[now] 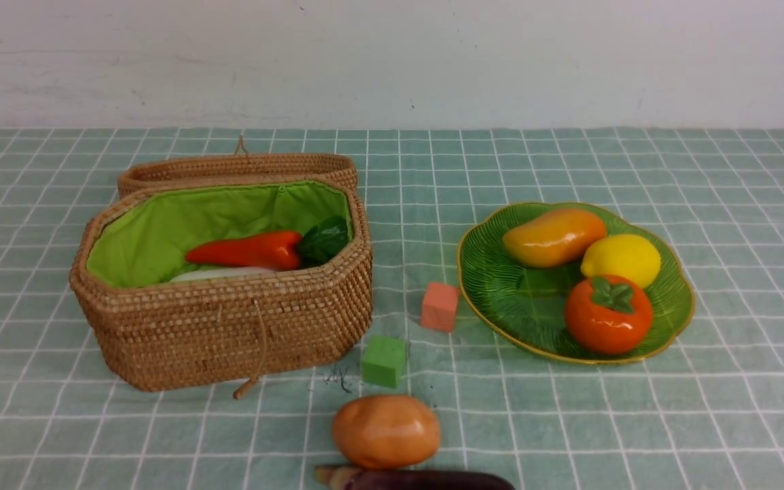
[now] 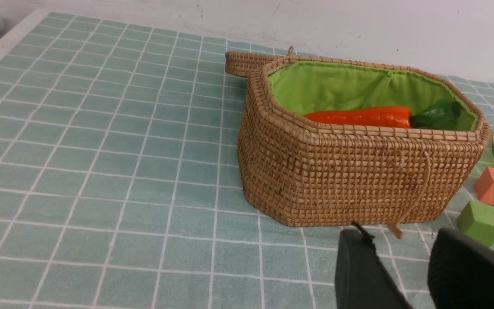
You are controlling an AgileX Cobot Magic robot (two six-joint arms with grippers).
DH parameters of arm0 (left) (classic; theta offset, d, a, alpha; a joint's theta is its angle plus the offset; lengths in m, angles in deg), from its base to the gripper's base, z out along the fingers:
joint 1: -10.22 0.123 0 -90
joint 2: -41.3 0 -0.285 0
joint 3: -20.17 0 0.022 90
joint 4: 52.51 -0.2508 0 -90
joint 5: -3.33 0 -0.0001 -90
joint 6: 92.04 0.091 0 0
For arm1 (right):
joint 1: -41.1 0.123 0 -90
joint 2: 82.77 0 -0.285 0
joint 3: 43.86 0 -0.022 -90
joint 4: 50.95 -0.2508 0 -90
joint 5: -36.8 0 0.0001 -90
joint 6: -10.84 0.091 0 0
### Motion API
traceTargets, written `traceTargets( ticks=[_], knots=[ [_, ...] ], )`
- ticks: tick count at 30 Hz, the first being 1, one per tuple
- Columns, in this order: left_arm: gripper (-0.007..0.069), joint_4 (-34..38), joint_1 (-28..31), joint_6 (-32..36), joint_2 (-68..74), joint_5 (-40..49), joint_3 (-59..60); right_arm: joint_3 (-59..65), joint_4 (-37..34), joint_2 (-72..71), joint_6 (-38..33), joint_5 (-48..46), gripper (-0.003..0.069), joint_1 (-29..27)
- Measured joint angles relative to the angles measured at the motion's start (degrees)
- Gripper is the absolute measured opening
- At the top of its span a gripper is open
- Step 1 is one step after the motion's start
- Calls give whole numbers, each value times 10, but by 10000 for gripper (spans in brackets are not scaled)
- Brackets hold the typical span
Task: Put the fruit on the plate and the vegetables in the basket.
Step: Grab a potato with your left arm and place it in the basket on the left
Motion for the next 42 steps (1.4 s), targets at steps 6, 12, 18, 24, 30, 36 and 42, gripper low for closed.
traceTargets(
  ticks=[6,12,18,24,30,36,42],
  knots=[
    [238,-12,0,0,0,-135,-2,0,0,0,0,0,44,0],
    [238,-13,0,0,34,-436,-44,0,0,0,0,0,52,0],
    [238,-13,0,-47,160,-475,-152,0,0,0,0,0,59,0],
    [238,-11,0,-123,273,-223,-239,0,0,0,0,0,67,0],
    [238,-1,0,-126,328,-24,-246,0,0,0,0,0,71,0],
    [238,82,0,-85,433,118,-244,0,0,0,0,0,73,0],
    [263,264,-4,122,558,198,-270,0,0,0,0,0,80,0]
  ],
)
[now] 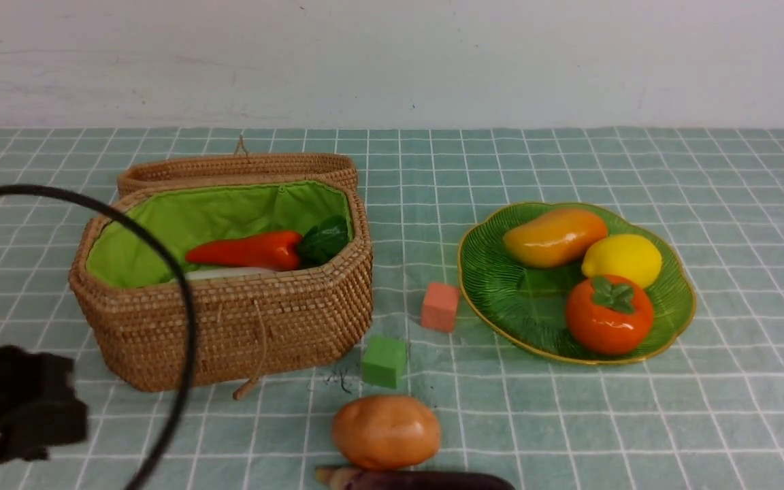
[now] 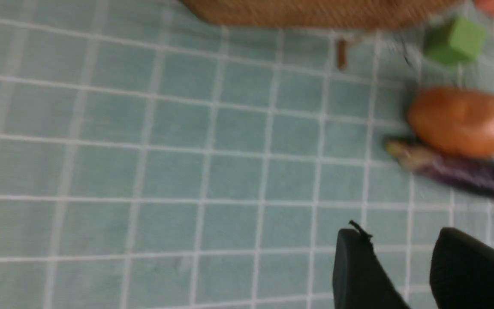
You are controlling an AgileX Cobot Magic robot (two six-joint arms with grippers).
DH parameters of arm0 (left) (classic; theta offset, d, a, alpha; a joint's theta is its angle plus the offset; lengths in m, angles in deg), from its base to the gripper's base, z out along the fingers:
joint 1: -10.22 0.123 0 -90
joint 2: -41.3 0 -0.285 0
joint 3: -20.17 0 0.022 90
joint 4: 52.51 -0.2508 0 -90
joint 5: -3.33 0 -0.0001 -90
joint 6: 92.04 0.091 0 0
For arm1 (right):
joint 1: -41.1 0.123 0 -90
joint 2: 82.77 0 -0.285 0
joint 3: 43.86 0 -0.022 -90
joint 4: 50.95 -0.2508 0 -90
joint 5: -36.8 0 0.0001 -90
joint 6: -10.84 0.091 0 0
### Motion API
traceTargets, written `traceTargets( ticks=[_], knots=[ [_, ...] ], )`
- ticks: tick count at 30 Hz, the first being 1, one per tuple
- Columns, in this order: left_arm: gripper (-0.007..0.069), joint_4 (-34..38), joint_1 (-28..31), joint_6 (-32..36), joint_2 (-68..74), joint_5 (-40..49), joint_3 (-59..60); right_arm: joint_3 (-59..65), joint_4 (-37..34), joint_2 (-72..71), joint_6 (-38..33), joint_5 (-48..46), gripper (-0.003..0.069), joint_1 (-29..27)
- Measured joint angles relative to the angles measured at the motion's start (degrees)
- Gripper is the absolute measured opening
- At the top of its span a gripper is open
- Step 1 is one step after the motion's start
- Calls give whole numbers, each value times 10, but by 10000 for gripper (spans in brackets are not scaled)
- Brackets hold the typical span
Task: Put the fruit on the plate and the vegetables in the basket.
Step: Grab a potato with your left arm and place it in the basket on the left
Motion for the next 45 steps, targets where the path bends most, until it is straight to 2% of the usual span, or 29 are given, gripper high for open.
traceTargets(
  ticks=[3,6,7,10,12,13,16,20,21,22,28,45],
  knots=[
    [309,69,-33,86,80,16,-31,0,0,0,0,0,85,0],
    [387,77,-96,106,155,15,-80,0,0,0,0,0,85,0],
    [400,74,-101,106,160,15,-84,0,0,0,0,0,85,0],
    [532,23,-196,98,261,12,-165,0,0,0,0,0,88,0],
    [568,-3,-219,95,285,11,-186,0,0,0,0,0,89,0],
    [621,-61,-254,91,327,11,-219,0,0,0,0,0,92,0],
    [662,-148,-301,91,373,4,-260,0,0,0,0,0,98,0],
    [669,-235,-348,129,432,-35,-281,0,0,0,0,0,104,0],
    [669,-238,-350,132,434,-35,-282,0,0,0,0,0,104,0],
    [669,-260,-363,165,452,-56,-282,0,0,0,0,0,106,0],
    [668,-276,-390,233,470,-110,-282,0,0,0,0,0,106,0],
    [652,-307,-390,207,549,-124,-286,0,0,0,0,0,123,0]
  ],
)
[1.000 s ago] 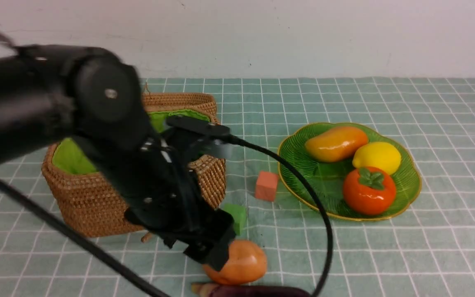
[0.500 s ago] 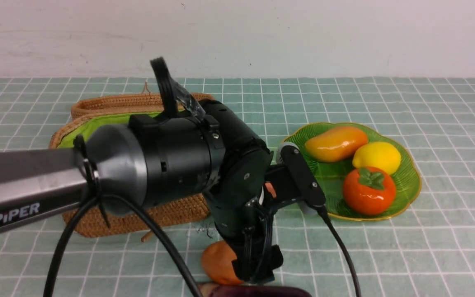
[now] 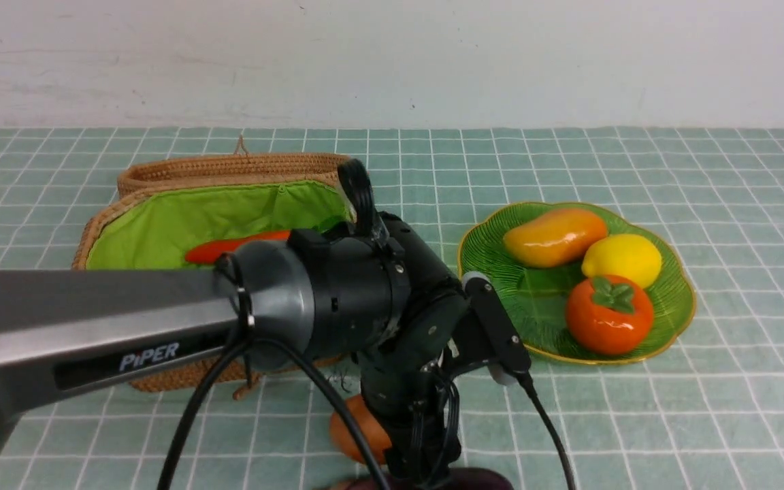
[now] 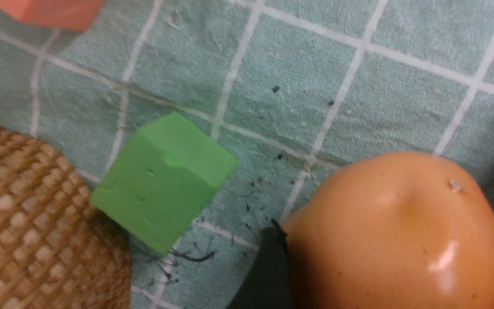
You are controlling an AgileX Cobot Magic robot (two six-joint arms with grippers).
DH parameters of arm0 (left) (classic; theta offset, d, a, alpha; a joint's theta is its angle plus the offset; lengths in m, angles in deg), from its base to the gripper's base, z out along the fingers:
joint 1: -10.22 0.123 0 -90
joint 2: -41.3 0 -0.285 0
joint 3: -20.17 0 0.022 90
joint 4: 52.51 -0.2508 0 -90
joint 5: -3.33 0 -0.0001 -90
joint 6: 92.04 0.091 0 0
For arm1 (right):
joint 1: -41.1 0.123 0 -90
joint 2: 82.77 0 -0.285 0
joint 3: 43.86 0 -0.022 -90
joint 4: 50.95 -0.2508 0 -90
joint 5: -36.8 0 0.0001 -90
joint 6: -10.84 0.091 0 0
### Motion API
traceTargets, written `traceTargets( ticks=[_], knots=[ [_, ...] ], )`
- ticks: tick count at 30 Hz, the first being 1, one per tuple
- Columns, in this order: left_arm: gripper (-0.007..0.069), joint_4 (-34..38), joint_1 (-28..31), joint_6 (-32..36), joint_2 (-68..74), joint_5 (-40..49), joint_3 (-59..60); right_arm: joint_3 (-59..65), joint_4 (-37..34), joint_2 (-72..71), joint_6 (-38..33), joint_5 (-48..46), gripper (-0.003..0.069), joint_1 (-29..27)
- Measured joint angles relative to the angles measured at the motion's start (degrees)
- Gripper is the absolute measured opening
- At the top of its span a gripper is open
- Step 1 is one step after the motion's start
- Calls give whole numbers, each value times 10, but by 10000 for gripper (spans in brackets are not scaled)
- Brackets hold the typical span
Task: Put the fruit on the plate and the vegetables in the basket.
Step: Grab a potato with your left arm and place it in the basket on the left
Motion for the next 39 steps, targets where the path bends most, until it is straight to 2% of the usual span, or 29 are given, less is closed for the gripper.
traceTargets(
  ticks=[4,7,13,18,21,25,29,31,32,34,39],
  knots=[
    [617,0,0,0,3,17,0,0,0,0,0,0,127,0],
    [551,-1,0,0,3,32,0,0,0,0,0,0,132,0],
    [550,-11,0,-6,0,68,-1,0,0,0,0,0,141,0],
    [550,-47,0,-36,-40,73,0,0,0,0,0,0,146,0],
    [550,-93,9,-82,-119,62,0,0,0,0,0,0,151,0],
    [550,-117,54,-136,-207,37,0,0,0,0,0,0,155,0],
    [550,-131,169,-282,-282,-21,0,0,0,0,0,0,161,0],
    [550,-142,225,-357,-288,-47,0,0,0,0,0,0,165,0],
    [550,-143,229,-370,-288,-49,0,0,0,0,0,0,165,0],
    [550,-157,273,-422,-277,-74,0,0,0,0,0,0,168,0],
    [550,-174,292,-473,-223,-114,0,0,0,0,0,0,177,0]
  ],
)
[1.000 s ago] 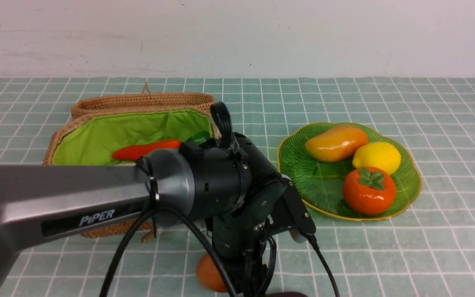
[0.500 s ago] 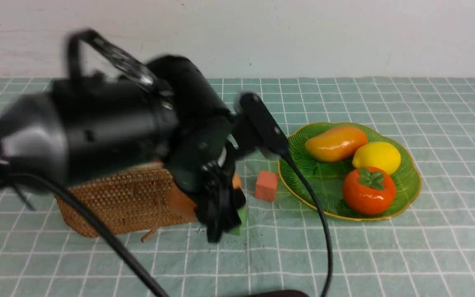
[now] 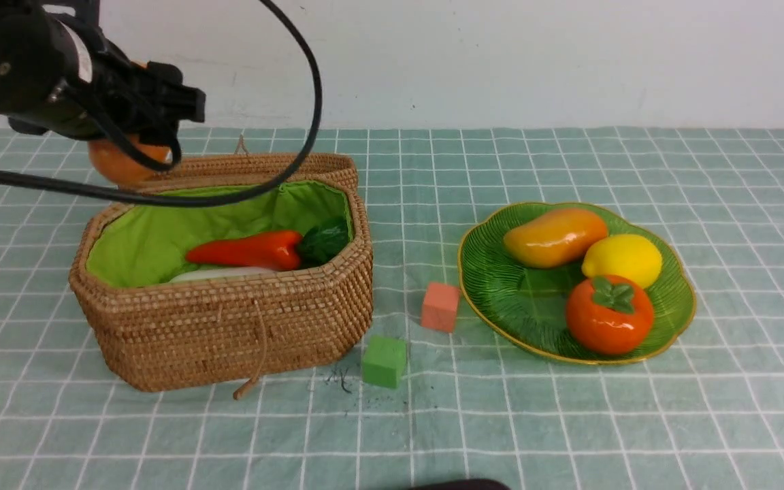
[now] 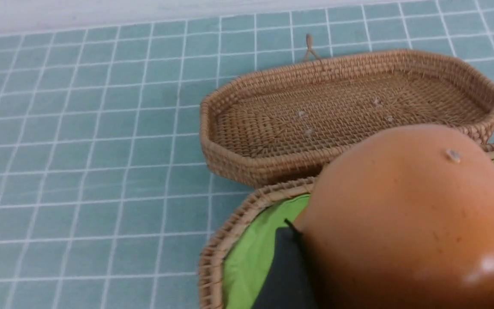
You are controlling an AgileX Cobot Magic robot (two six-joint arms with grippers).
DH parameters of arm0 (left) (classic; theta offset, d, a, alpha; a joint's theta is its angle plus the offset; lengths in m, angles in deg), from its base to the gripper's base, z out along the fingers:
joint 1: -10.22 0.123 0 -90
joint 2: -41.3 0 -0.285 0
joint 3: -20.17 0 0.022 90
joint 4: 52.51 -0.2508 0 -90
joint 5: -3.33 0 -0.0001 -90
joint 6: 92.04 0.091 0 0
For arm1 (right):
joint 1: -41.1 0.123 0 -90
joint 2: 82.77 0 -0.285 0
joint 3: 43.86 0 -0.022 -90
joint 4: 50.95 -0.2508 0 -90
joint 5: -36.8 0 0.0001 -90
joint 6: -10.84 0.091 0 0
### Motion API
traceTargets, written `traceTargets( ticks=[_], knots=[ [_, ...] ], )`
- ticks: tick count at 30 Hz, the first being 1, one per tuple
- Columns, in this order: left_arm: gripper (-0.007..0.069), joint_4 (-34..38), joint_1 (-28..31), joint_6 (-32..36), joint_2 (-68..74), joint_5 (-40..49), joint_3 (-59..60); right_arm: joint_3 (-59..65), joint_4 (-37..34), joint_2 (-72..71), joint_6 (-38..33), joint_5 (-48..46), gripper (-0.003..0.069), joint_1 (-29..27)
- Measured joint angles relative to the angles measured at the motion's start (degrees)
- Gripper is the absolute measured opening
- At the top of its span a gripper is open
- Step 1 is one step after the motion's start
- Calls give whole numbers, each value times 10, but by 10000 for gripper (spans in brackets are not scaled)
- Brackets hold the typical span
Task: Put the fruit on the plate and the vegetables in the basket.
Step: Grab a potato with your left arm and place it in the basket on the left, then use the left arm to grab an eggplant and put it into the left basket
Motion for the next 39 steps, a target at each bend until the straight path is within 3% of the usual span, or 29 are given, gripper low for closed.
traceTargets(
  ticks=[6,10,18,24,25,27,29,33,39],
  knots=[
    [550,0,-1,-53,70,-23,1,0,0,0,0,0,184,0],
    [644,1,-1,-85,98,-1,1,0,0,0,0,0,191,0],
    [668,-1,-18,-64,70,40,1,0,0,0,0,0,200,0],
    [633,12,-109,61,-16,140,1,0,0,0,0,0,209,0],
    [614,35,-152,118,-38,184,4,0,0,0,0,0,211,0],
    [601,57,-178,158,-49,201,11,0,0,0,0,0,211,0],
    [578,122,-249,238,-57,223,49,0,0,0,0,0,211,0],
    [570,186,-329,338,-46,177,116,0,0,0,0,0,213,0],
    [568,199,-402,446,20,49,157,0,0,0,0,0,218,0]
  ],
)
